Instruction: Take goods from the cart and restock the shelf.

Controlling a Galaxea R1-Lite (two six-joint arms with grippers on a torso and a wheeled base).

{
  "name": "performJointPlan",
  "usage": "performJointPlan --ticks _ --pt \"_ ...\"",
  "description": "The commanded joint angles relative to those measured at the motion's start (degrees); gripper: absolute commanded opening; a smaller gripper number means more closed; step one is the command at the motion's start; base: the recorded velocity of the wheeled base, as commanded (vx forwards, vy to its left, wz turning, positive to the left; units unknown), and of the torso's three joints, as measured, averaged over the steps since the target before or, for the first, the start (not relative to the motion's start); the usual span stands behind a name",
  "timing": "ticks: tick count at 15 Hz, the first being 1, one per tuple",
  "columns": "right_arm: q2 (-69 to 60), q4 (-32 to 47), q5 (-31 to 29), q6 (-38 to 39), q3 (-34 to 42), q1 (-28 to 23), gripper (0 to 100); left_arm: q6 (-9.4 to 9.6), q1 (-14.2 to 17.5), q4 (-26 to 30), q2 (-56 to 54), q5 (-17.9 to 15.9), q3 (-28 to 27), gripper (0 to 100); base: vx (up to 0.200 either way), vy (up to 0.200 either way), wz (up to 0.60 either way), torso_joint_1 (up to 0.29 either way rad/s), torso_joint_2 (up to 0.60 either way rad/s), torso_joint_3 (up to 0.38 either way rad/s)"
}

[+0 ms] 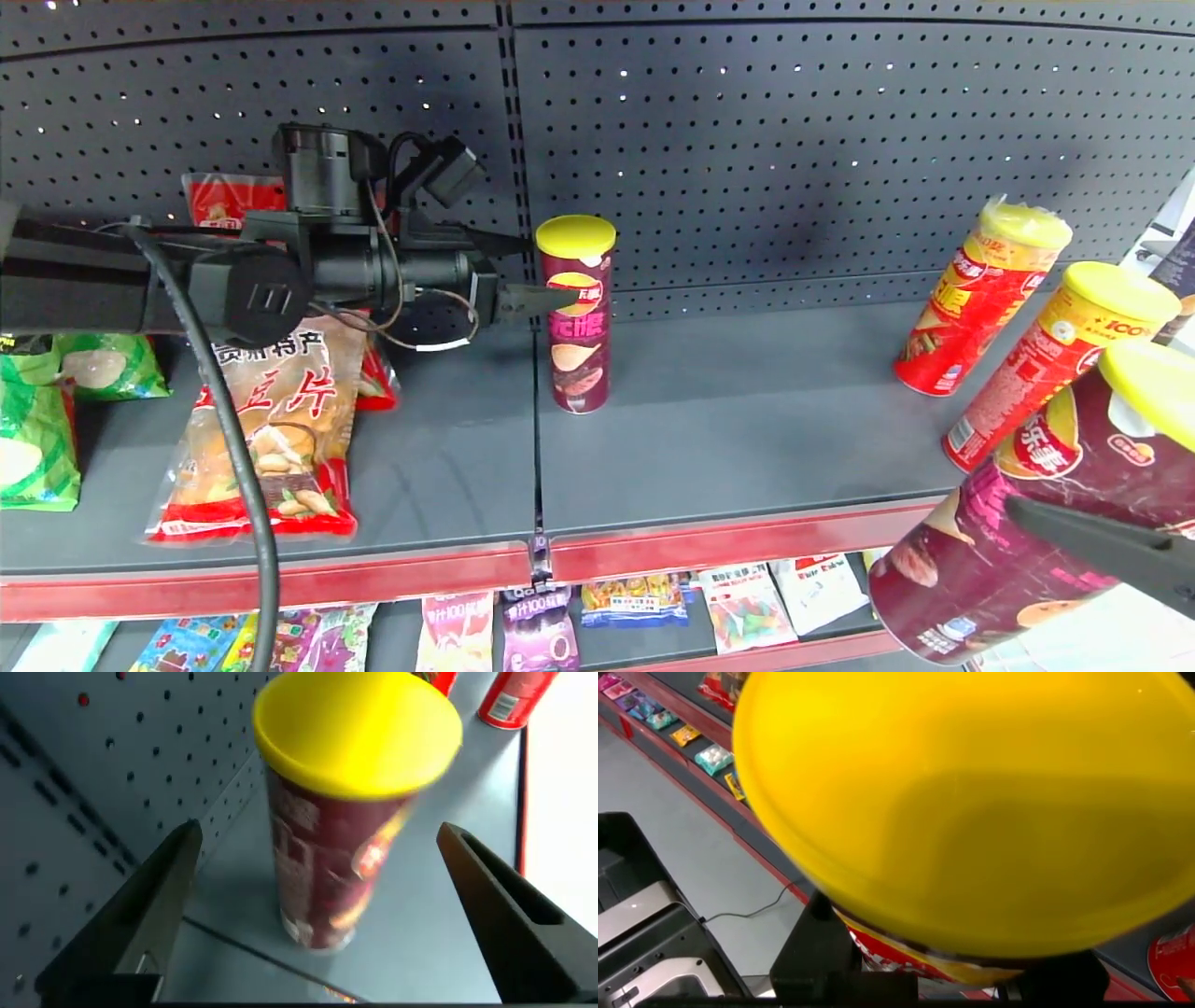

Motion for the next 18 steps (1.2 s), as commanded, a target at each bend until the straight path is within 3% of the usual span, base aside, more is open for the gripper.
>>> performJointPlan --ticks 1,10,11,18 --pt "0.49 0.05 -0.01 -0.03 -0.02 -0.06 0 -0.03 -0.58 0.08 2.29 -0.86 -1.85 100 0.0 0.0 0.0 0.0 0.0 0.0" --pt "1.02 -0.04 -0.01 -0.03 -0.02 -0.15 0 -0.47 -3.21 -0.1 6.51 -1.48 -4.13 100 0.0 0.0 0.0 0.0 0.0 0.0" --pt "1.02 0.05 -0.01 -0.03 -0.02 -0.15 0 -0.47 -3.39 -0.1 6.68 -1.3 -4.31 0 0.0 0.0 0.0 0.0 0.0 0.0" --pt "1.37 0.05 -0.01 0.05 0.07 -0.24 0 -1.35 -4.27 -0.1 3.34 -1.22 -1.59 0 0.0 0.0 0.0 0.0 0.0 0.0"
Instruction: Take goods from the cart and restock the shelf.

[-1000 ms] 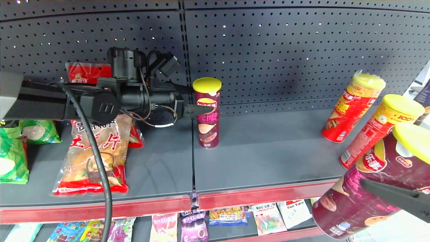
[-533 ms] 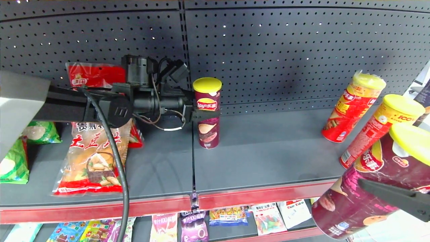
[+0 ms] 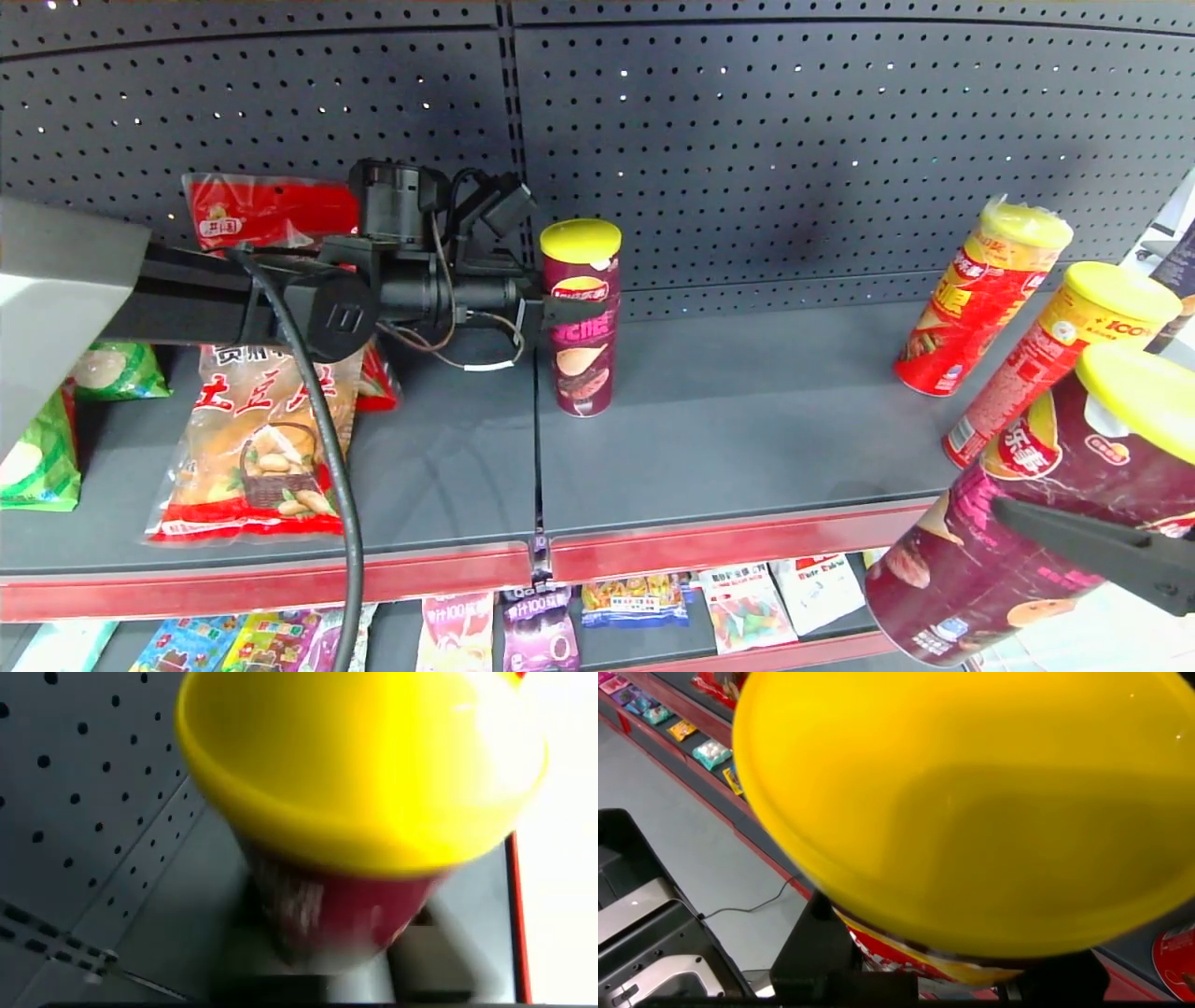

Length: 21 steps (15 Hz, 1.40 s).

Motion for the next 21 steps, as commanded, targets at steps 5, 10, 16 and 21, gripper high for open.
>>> performJointPlan --ticks 5,10,16,21 --pt "1.03 -0.1 0.19 0.01 -0.63 0.1 0 -1.97 -3.52 -0.3 -11.45 1.98 13.07 0 0.0 0.0 0.0 0.0 0.0 0.0" --pt "1.91 -0.18 0.19 0.01 -1.68 0.1 0 -1.97 -6.77 -0.3 -17.07 4.17 20.54 0 0.0 0.0 0.0 0.0 0.0 0.0" --pt "2.08 -0.18 0.19 0.01 -1.86 0.1 0 -2.58 -7.3 -7.95 -16.81 7.07 26.61 0 0.0 0.0 0.0 0.0 0.0 0.0" --pt "2.26 -0.1 0.19 0.01 -1.77 0.1 0 -5.31 -9.76 -11.81 -16.28 9.97 27.31 0 0.0 0.0 0.0 0.0 0.0 0.0"
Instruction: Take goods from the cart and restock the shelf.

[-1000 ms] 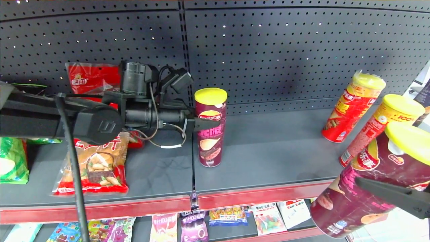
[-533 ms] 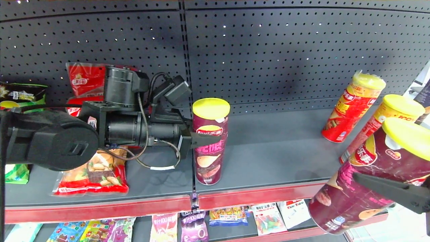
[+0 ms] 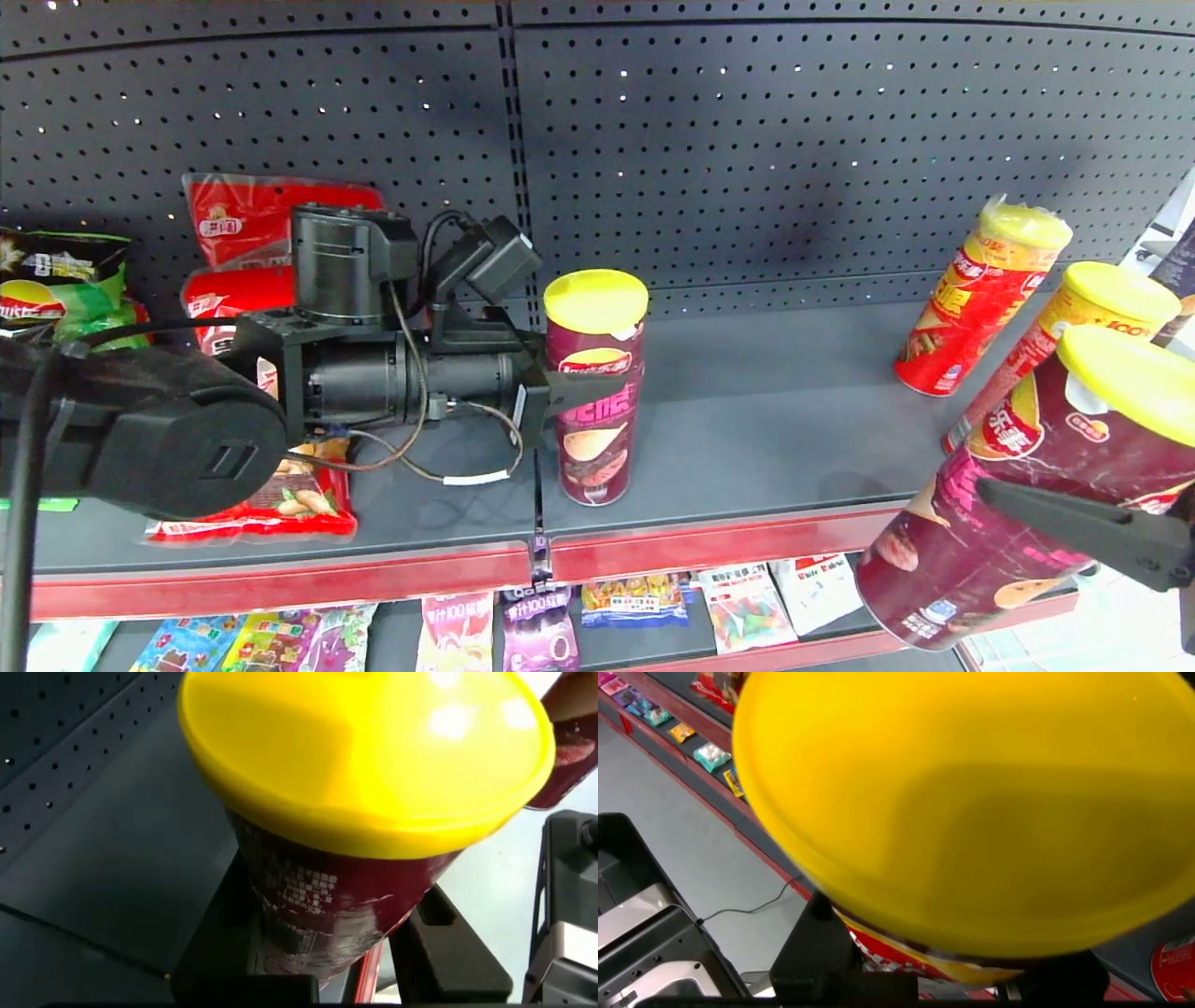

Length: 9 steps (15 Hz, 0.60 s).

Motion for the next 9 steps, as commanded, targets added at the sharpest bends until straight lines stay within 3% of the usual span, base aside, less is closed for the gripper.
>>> performJointPlan --ticks 1,9 --pt "0.09 -0.06 0.02 0.06 0.11 0.02 0 -0.01 -0.42 -0.11 0.09 0.01 0.79 0 0.0 0.0 0.0 0.0 0.0 0.0" --pt "1.32 -0.06 0.1 0.76 -0.33 0.02 0 -0.45 -1.57 -0.46 -0.53 0.19 3.25 0 0.0 0.0 0.0 0.0 0.0 0.0"
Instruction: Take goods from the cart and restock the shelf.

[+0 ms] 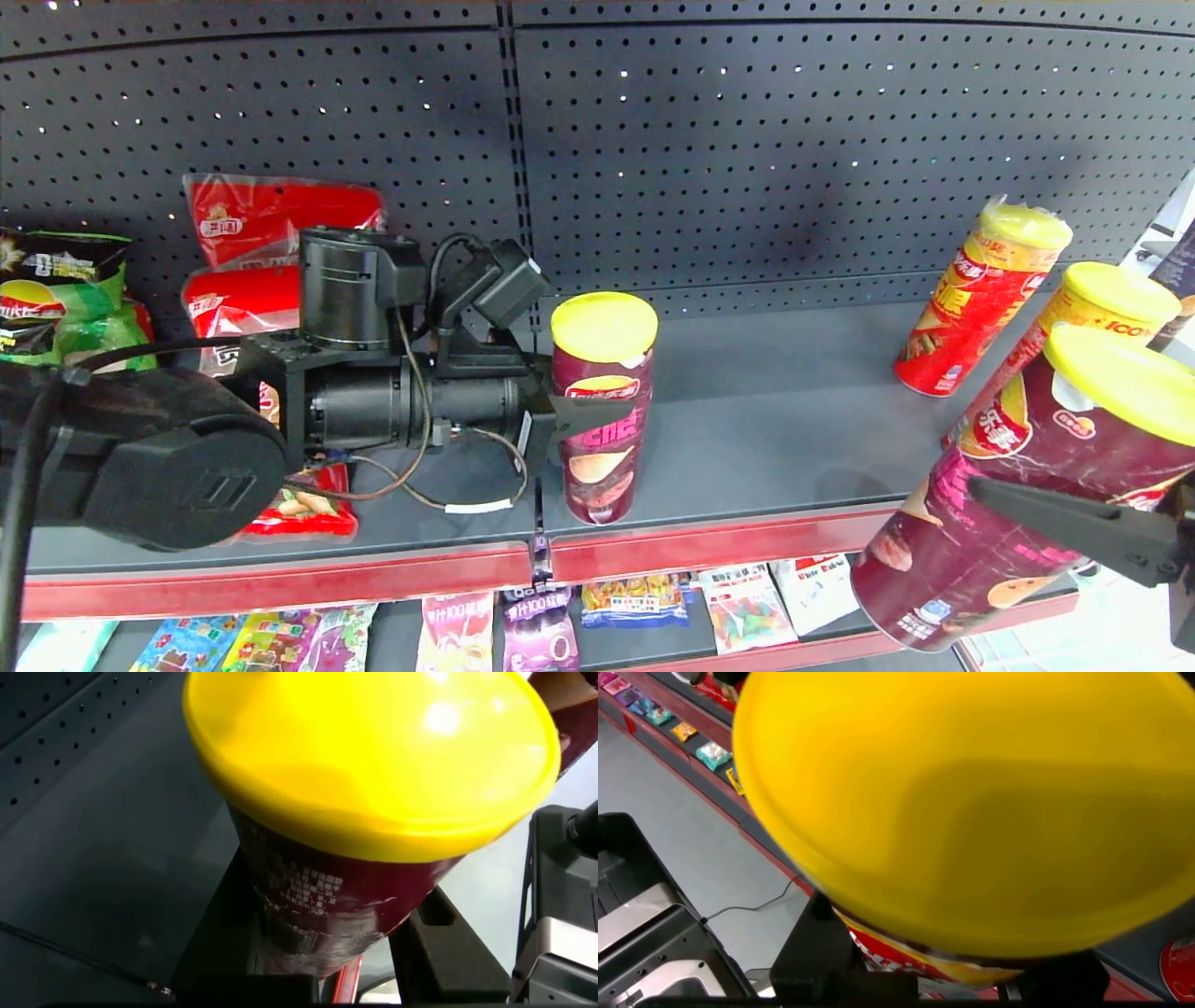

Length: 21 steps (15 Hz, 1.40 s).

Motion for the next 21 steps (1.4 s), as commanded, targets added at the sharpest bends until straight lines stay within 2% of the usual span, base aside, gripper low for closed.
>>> performJointPlan --ticks 1,2,3,5,6,7,8,11,16,21 --pt "0.61 0.01 0.01 0.03 -0.2 0.02 0 0.04 -0.02 0.11 -0.12 0.06 0.42 0 0.0 0.0 0.0 0.0 0.0 0.0" --pt "0.78 0.01 0.01 0.03 -0.29 0.02 0 0.04 -0.02 -0.16 -0.21 0.15 0.6 0 0.0 0.0 0.0 0.0 0.0 0.0" --pt "0.78 0.01 0.01 0.03 -0.38 0.02 0 0.04 -0.02 -0.86 -0.12 0.15 0.95 100 0.0 0.0 0.0 0.0 0.0 0.0" --pt "1.05 0.01 0.01 0.03 -0.55 0.02 0 -0.05 -0.02 -1.56 -0.21 0.15 1.39 100 0.0 0.0 0.0 0.0 0.0 0.0" --pt "1.22 0.01 0.01 0.03 -0.64 0.02 0 -0.75 -0.02 -1.56 -0.21 0.15 1.48 100 0.0 0.0 0.0 0.0 0.0 0.0" --pt "2.28 0.01 0.01 -0.06 -1.61 0.02 0 -2.77 -0.02 -1.56 -1.0 0.15 1.48 100 0.0 0.0 0.0 0.0 0.0 0.0" --pt "3.77 0.01 0.01 -0.15 -2.93 0.02 0 -3.03 -0.02 -1.56 -1.36 0.15 1.92 100 0.0 0.0 0.0 0.0 0.0 0.0" --pt "11.33 0.01 -0.26 -0.76 -8.9 0.11 0 -3.12 0.51 -1.65 -3.82 0.85 5.35 100 0.0 0.0 0.0 0.0 0.0 0.0" --pt "27.32 -0.08 -0.26 -3.66 -22.53 0.02 0 -3.3 4.29 -1.65 -10.76 0.76 13.34 100 0.0 0.0 0.0 0.0 0.0 0.0" --pt "43.41 -5.97 0.01 -5.16 -35.8 1.43 0 -3.21 8.33 -1.56 -18.58 0.76 21.69 100 0.0 0.0 0.0 0.0 0.0 0.0"
